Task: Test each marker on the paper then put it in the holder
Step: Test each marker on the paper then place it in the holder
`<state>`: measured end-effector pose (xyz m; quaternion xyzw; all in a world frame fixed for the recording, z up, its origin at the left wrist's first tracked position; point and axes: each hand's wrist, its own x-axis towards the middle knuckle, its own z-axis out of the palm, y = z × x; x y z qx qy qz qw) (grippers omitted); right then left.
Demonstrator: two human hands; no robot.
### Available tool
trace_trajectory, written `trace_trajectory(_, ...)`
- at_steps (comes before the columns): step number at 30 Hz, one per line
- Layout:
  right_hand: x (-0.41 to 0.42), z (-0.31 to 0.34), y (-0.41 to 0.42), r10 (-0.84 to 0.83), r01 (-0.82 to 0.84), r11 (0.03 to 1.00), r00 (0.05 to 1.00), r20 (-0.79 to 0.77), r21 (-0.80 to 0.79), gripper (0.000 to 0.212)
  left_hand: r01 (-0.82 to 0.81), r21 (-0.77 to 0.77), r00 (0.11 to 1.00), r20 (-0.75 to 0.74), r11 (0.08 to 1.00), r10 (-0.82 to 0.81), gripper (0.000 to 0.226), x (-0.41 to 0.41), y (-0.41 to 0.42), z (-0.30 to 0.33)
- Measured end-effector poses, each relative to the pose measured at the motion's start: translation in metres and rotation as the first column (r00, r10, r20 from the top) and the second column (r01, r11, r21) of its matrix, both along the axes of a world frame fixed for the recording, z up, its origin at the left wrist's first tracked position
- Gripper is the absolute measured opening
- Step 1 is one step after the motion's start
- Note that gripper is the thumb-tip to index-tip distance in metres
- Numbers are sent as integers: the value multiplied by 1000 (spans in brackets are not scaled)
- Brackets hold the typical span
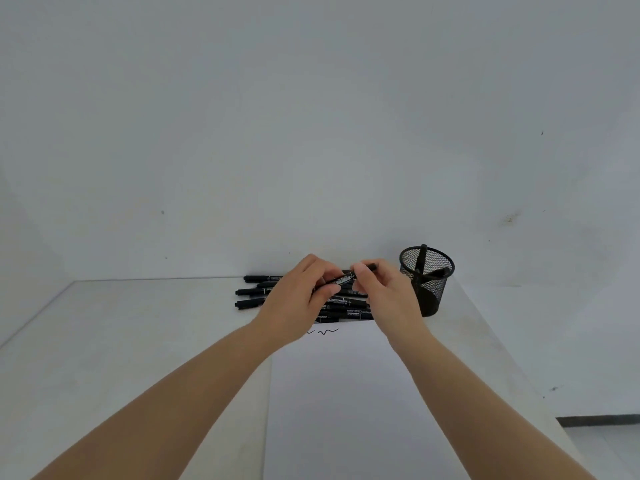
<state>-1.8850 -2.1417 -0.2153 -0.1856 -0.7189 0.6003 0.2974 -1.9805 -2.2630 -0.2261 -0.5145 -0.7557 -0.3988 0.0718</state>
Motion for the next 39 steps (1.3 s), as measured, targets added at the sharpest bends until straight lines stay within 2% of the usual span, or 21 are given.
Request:
trace_trajectory(5, 10, -6, -15, -82, 73, 983, 996, -46, -168, 15, -100, -23, 995, 29, 995, 100, 15, 9, -21, -13)
trace_trajectory(9, 21, -12, -21, -137, 108, 950, 987, -80, -293, 18, -144, -65, 955, 254, 987, 156, 10, 19, -45, -32)
trace_trajectory(11, 27, -20, -28, -132, 101, 945, 988, -79, -312, 22, -138, -106, 943, 291, 985, 164, 7, 29, -54, -42)
trace_trajectory(15, 33, -35, -49, -34, 30, 968, 999, -14, -249, 26, -118, -186, 941, 294, 976, 170, 13, 48, -62, -49)
trace_trajectory(20, 40, -40, -63, 62, -49, 986, 995, 82, -159, 30, -112, -295, 961, 210, 949, 179, 28, 60, -67, -40)
trace_trajectory(22, 45, -40, -61, 66, -56, 987, 996, 66, -153, 31, -46, -320, 949, 281, 946, 141, 34, 62, -69, -37)
trace_trajectory(23, 47, -41, -60, 71, -62, 985, 996, 52, -159, 32, 15, -288, 912, 396, 958, 104, 37, 64, -69, -36)
trace_trajectory(25, 47, -43, -62, 89, -79, 982, 995, 49, -169, 34, 130, -175, 769, 639, 976, 12, 37, 68, -68, -33)
trace_trajectory(26, 47, -43, -61, 79, -69, 980, 996, 48, -186, 35, 174, -142, 706, 708, 974, -22, 36, 69, -68, -33)
trace_trajectory(28, 46, -39, -39, -81, 80, 933, 997, 12, -351, 37, 249, -99, 607, 791, 963, -76, 35, 66, -75, -35)
trace_trajectory(29, 48, -33, -22, -192, 161, 865, 981, -17, -476, 36, 246, -65, 557, 826, 967, -87, 35, 62, -82, -38)
trace_trajectory(30, 53, -28, -3, -293, 224, 807, 955, -41, -546, 34, 199, -30, 512, 855, 980, -78, 35, 57, -90, -41)
trace_trajectory(31, 59, -23, 14, -357, 278, 797, 933, -46, -536, 31, 116, -5, 497, 866, 993, -53, 34, 50, -98, -44)
trace_trajectory(32, 63, -20, 27, -369, 312, 829, 929, -36, -464, 28, 22, 0, 524, 852, 1000, -12, 35, 44, -103, -49)
trace_trajectory(34, 64, -16, 35, -308, 295, 906, 951, 3, -305, 23, -113, -39, 648, 755, 993, 103, 37, 35, -103, -58)
trace_trajectory(36, 54, -14, 30, -264, 261, 937, 964, 22, -234, 18, -159, -80, 761, 625, 984, 173, 36, 33, -93, -62)
trace_trajectory(39, 38, -16, 21, -248, 252, 949, 968, 45, -189, 11, -145, -181, 885, 416, 973, 209, 26, 34, -82, -68)
